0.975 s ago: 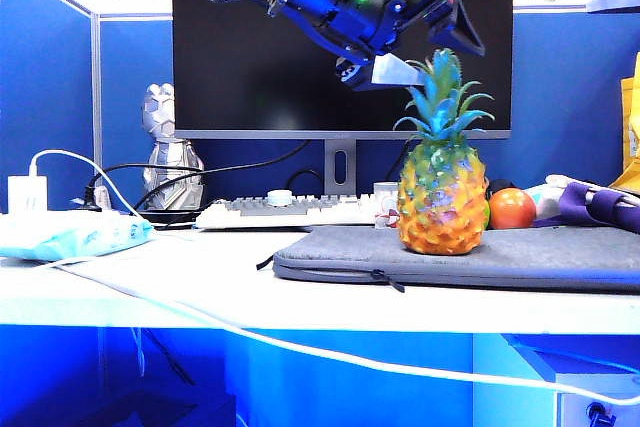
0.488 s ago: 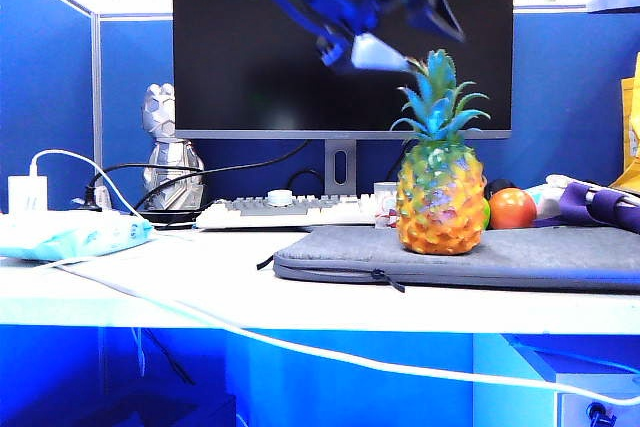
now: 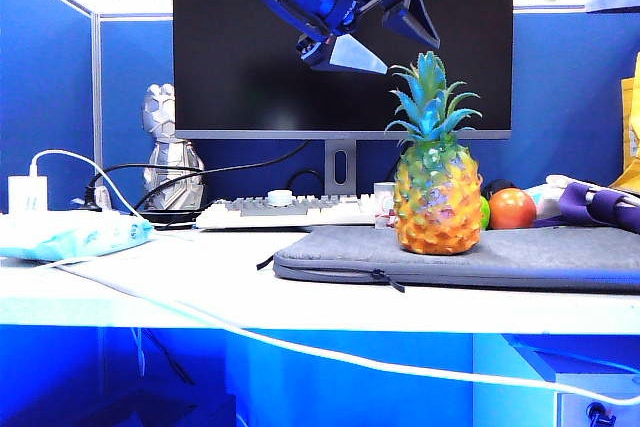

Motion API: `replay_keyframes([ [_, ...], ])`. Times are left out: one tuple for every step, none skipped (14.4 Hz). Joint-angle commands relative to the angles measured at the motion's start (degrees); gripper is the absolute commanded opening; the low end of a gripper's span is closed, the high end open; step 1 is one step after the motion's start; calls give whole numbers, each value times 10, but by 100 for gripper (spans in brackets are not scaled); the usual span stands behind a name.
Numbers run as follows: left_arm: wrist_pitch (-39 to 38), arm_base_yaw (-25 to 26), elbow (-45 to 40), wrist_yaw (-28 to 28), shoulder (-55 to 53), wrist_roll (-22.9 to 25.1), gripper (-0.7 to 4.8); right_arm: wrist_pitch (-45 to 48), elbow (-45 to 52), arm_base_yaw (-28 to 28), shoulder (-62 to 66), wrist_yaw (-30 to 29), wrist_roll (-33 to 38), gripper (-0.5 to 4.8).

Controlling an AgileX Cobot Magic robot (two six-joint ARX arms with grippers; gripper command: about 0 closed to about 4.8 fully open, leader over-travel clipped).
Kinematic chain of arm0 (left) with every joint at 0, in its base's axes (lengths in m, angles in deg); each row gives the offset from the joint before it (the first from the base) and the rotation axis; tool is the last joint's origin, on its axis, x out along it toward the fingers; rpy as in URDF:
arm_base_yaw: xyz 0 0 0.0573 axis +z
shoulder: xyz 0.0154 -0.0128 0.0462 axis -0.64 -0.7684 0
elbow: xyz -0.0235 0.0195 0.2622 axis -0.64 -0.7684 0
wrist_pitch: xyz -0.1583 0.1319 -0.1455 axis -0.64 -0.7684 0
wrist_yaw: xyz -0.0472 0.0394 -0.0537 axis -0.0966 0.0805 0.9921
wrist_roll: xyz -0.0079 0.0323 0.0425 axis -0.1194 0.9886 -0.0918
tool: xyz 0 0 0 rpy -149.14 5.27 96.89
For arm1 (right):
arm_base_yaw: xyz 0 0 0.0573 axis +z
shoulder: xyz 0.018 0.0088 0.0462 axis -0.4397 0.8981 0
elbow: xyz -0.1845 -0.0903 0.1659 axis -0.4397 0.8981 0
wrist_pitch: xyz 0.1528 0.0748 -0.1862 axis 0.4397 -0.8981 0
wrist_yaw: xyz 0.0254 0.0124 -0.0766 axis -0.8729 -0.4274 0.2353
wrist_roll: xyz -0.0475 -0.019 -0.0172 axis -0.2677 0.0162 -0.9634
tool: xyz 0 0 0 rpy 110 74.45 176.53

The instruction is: Pick up the pineapple and place it above the gray bag.

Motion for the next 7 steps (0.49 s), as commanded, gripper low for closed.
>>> replay_keyframes([
  [-15,14,5,0,19,8,479,9,-3,1,-1,-3,-3,479],
  [-21,17,5,1,26,8,479,9,-3,1,-1,-3,-3,479],
  [-33,19,5,3,33,9,479,9,-3,1,-1,-2,-3,479],
  [-52,26,5,4,43,11,479,9,-3,1,-1,-2,-3,479],
  [-83,26,5,-4,54,24,479,9,-3,1,-1,-2,-3,479],
  [-129,33,5,-21,73,37,479,9,-3,1,-1,-2,-3,479],
  [-191,40,5,-51,98,51,479,9,-3,1,-1,-3,-3,479],
])
